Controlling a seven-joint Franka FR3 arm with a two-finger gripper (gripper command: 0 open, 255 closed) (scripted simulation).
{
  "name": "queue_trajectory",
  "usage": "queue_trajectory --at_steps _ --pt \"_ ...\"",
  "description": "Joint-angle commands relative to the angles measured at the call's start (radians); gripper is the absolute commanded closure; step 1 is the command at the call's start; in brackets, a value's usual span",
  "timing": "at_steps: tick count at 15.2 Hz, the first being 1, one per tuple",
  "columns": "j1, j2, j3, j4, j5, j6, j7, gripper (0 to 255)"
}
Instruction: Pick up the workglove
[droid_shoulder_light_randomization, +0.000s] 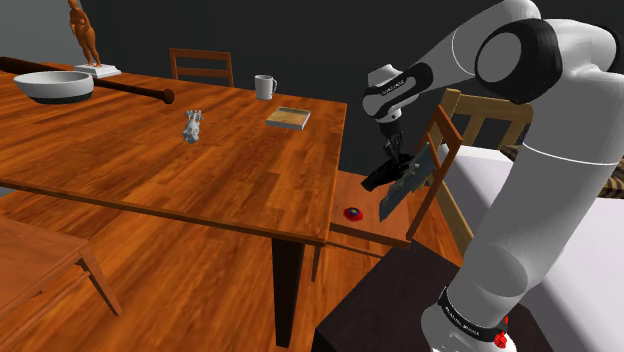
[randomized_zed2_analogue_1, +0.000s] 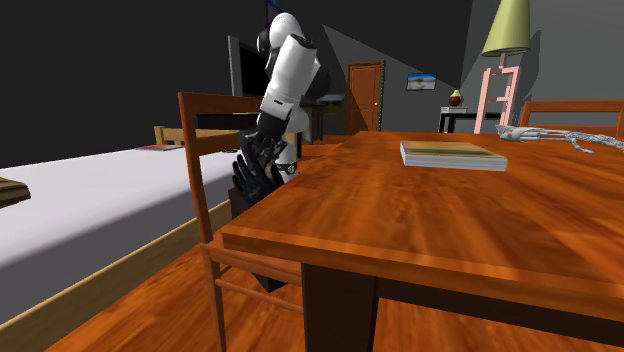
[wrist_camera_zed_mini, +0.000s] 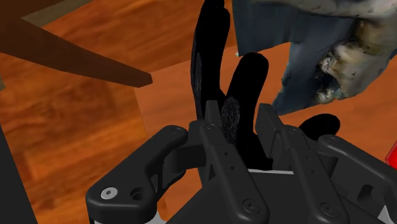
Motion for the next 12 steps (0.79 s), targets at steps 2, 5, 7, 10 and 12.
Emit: queue_trajectory --at_steps 2,5,7,10,12 --pt "0.004 -0.022 0.001 0.019 -0.002 -0.04 -0.008 255" --pt "0.006 -0.038 0.002 0.042 -0.002 -0.076 -0.017 255" --pt "0.007 -0.047 0.003 0.058 -0.002 -0.1 -0.024 255" --pt "0.009 -0.06 0.004 0.083 -0.003 -0.137 -0.034 255" --pt "0.009 -0.06 0.004 0.085 -0.003 -0.139 -0.034 255"
